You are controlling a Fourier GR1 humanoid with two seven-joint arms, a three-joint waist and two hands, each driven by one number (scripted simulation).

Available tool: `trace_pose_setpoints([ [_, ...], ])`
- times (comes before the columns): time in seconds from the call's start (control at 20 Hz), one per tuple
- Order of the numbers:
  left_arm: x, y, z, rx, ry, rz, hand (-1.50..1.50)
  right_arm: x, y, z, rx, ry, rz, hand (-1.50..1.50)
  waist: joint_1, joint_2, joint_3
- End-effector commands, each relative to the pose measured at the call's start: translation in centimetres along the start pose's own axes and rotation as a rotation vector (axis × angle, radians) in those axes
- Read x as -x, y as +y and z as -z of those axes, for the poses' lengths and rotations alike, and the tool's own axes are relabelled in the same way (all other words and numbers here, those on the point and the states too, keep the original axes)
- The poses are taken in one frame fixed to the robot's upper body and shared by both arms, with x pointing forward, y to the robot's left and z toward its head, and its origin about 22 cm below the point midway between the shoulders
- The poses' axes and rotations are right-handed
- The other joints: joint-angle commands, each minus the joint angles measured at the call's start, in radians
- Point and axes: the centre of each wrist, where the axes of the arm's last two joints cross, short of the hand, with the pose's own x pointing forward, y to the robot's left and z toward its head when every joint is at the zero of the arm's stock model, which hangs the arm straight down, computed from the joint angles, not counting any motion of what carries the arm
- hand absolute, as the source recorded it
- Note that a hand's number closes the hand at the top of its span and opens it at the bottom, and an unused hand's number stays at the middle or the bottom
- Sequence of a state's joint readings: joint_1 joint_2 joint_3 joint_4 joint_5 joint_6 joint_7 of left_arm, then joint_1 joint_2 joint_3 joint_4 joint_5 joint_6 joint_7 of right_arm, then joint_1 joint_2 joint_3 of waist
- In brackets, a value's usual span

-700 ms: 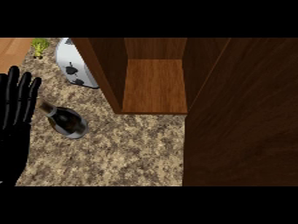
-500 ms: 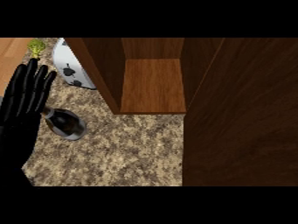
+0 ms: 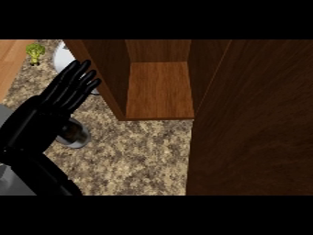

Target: Pick up the wine, place it into the cabinet and close the cabinet

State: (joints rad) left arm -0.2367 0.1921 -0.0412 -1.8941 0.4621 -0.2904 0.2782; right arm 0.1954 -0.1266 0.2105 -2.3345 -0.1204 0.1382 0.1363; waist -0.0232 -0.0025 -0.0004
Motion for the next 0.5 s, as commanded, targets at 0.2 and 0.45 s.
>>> trace_pose_setpoints([
  [0.2,-4.7,-2.0,-1.2,0.075,0.069,-0.072,-1.5,-5.9,1.9,-2.9,-0.026,0.016,0.044,-1.5,0.019,-0.002,0.0],
  [0.45,-7.0,-4.1,-1.9,0.053,0.062,-0.077,-1.5,-6.3,1.6,-3.5,-0.051,0.036,0.036,-1.5,0.016,-0.002,0.001],
])
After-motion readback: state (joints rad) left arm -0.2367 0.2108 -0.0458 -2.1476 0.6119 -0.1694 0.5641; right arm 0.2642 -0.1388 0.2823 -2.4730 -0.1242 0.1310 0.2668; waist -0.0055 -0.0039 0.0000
